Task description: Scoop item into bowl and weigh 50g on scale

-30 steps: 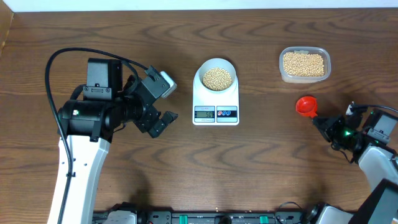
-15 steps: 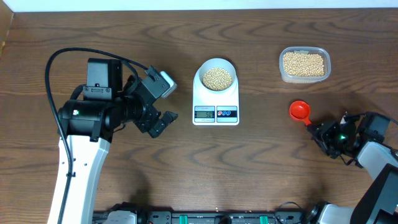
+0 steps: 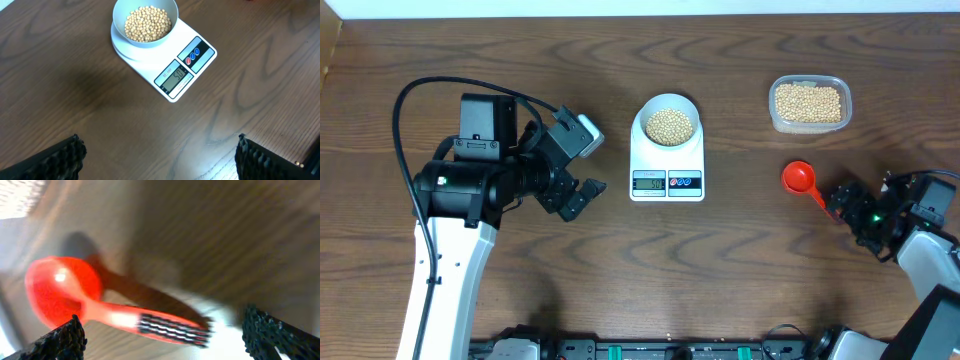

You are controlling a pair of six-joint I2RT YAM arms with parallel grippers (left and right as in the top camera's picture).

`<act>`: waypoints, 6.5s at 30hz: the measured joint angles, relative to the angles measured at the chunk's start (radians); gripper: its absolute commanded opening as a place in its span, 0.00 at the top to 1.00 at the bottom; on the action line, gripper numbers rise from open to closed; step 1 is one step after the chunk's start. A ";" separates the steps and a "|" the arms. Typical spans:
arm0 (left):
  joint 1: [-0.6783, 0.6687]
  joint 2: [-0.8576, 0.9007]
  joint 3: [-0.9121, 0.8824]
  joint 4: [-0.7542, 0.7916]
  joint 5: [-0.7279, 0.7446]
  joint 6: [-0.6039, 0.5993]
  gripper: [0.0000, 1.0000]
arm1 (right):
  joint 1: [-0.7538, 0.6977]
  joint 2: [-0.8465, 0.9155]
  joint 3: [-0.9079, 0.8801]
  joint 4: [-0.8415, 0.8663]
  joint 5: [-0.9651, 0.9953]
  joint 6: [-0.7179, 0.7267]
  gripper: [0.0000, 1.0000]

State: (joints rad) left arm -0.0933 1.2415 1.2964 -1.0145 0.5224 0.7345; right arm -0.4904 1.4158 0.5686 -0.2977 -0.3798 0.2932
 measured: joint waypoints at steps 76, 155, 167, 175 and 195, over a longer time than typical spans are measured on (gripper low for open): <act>0.000 0.000 0.000 0.000 0.000 0.000 0.02 | 0.207 -0.611 -0.059 0.200 -0.355 -0.415 0.01; 0.000 0.000 0.000 0.000 0.000 0.000 0.02 | 0.478 -1.404 -0.562 0.239 0.221 -0.362 0.01; 0.000 0.000 0.000 0.000 0.000 0.000 0.02 | 0.478 -1.404 -0.562 0.238 0.239 -0.364 0.01; 0.000 0.000 0.000 0.000 0.000 0.000 0.02 | 0.504 -1.404 -0.562 0.238 0.242 -0.367 0.01; 0.000 0.000 0.000 0.000 0.000 0.000 0.02 | 0.514 -1.349 -0.562 0.235 0.256 -0.355 0.01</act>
State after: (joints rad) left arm -0.0933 1.2415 1.2964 -1.0142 0.5224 0.7345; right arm 0.0238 0.0673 0.0071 -0.0624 -0.1234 -0.0620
